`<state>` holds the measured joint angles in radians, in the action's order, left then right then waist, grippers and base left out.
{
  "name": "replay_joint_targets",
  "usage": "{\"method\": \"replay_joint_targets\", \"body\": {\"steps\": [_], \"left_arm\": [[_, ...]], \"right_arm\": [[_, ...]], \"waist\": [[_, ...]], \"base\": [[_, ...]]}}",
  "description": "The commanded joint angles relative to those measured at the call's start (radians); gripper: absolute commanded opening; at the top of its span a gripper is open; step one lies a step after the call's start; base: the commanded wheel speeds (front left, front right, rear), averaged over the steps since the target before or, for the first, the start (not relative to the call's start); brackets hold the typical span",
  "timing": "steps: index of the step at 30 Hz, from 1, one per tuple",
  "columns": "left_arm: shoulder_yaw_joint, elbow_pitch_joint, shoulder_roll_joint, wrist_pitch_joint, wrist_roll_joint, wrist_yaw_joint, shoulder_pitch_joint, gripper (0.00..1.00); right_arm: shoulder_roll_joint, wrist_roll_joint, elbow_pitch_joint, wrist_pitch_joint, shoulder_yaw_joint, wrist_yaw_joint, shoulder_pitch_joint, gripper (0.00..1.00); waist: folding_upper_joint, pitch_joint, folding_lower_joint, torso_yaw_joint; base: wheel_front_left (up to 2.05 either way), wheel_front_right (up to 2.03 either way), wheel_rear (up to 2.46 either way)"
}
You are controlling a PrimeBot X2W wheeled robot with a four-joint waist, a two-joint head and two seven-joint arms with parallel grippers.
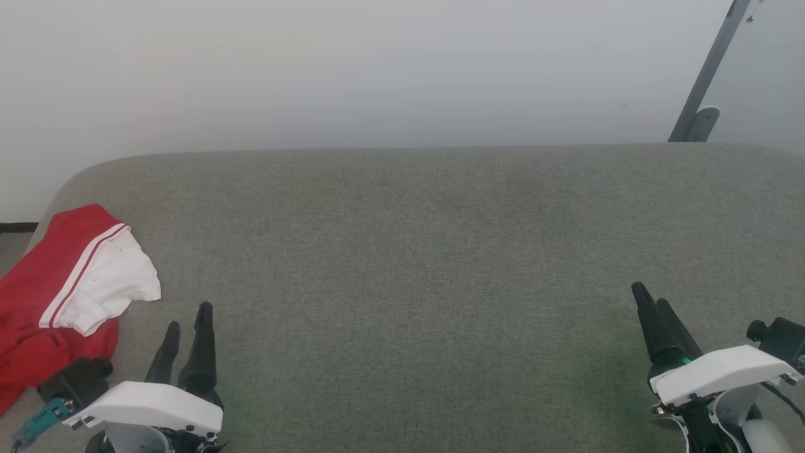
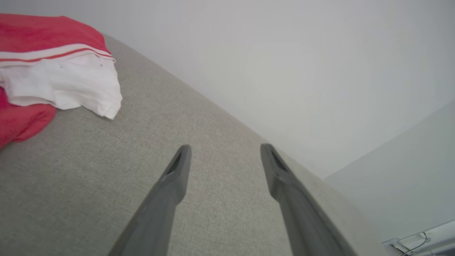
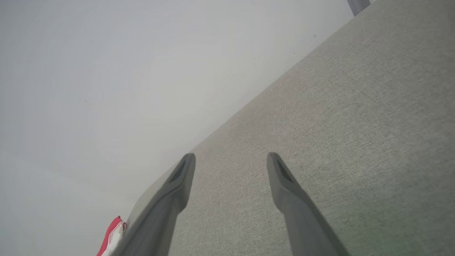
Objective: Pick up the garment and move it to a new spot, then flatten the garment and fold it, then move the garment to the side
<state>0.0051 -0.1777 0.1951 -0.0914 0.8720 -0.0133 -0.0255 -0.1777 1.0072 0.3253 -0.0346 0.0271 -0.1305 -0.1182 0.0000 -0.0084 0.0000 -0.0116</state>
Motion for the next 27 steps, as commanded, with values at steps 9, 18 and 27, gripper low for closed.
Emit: {"method": "replay_joint_targets", "body": {"steps": [9,18,27], "left_arm": [[0.008,0.030,0.012,-0.036,-0.130,0.000,0.006,1.00],[0.012,0.046,0.008,-0.058,-0.218,0.002,0.015,1.00],[0.012,0.058,0.006,-0.081,-0.316,0.001,0.032,1.00]], "right_arm": [[-0.025,-0.094,-0.012,-0.026,0.014,0.000,-0.025,1.00],[-0.039,-0.158,-0.016,-0.043,0.022,0.000,-0.023,1.00],[-0.048,-0.223,-0.019,-0.061,0.033,0.000,-0.020,1.00]], "waist": [[0.0000,-0.002,0.0000,-0.005],[0.0000,-0.004,0.0000,-0.007],[0.0000,-0.006,0.0000,-0.008]], "base": [[0.00,0.00,0.00],[0.00,0.00,0.00],[0.00,0.00,0.00]]}}
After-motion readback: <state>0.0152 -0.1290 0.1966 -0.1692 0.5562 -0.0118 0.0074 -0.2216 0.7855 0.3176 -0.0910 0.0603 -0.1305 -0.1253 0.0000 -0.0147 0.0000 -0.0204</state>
